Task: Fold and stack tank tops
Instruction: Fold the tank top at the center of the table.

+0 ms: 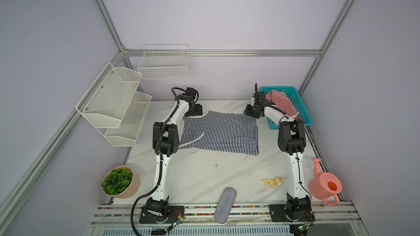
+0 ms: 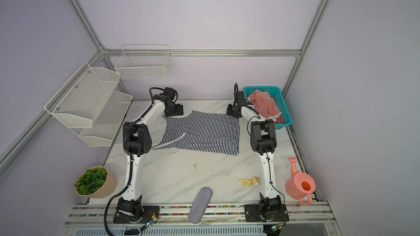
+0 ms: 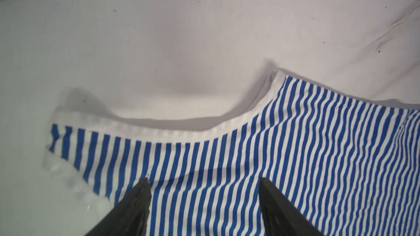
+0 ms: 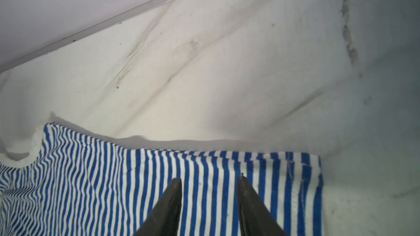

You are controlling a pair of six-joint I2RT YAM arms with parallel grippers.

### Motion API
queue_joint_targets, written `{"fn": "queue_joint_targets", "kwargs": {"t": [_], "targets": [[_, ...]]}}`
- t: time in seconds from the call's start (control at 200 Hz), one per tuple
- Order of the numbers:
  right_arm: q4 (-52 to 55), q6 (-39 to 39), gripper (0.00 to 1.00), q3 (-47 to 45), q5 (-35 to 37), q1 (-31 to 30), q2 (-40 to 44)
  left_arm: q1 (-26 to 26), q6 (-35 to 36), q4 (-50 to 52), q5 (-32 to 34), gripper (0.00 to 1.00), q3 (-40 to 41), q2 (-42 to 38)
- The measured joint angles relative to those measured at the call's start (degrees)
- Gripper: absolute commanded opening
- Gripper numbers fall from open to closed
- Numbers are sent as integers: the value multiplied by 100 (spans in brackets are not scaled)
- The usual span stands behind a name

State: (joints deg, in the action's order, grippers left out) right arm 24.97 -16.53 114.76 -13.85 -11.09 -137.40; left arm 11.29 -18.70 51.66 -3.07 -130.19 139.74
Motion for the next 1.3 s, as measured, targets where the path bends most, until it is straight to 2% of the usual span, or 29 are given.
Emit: {"fn": "queue_joint_targets", "kwargs": {"t": [0.29, 0.61, 0.865, 1.3], "targets": [[17, -212, 47, 168, 404, 20, -72, 37, -326, -1198, -863, 74, -85, 428], [22, -343, 51, 184, 1054, 42, -76, 42, -501, -1985, -1274, 73, -297, 831], [31, -376, 54, 184, 1373, 94, -76, 63, -481, -2070, -1346, 65, -348, 1060], [28, -376, 54, 184, 1298, 116, -251, 127, -417, -2072, -1331, 47, -348, 1067]]}}
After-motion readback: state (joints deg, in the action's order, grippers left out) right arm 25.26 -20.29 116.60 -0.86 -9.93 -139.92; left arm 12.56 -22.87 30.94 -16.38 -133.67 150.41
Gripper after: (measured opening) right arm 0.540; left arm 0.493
